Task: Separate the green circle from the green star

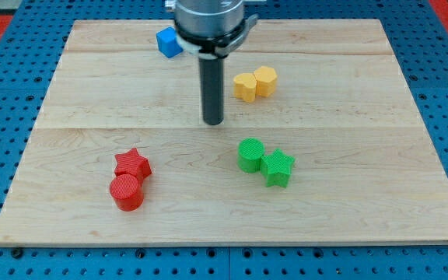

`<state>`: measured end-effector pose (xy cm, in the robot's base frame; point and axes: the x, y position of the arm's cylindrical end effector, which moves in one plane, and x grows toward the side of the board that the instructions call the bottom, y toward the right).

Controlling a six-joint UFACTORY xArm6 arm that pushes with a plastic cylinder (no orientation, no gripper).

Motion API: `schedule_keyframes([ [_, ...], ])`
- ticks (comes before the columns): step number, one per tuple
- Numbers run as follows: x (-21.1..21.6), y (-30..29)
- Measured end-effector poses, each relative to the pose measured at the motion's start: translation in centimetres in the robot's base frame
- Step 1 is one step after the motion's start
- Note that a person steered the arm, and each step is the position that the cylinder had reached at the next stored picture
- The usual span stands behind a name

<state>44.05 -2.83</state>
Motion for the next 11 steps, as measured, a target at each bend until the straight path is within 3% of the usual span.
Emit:
schedule_keyframes([
  [2,2.2,3.6],
  [3,2.9,1.2],
  [5,6.4,12.1],
  [7,8.5,6.7],
  [8,12.1,9.6],
  [10,10.0,12.6],
  [11,7.5,9.6],
])
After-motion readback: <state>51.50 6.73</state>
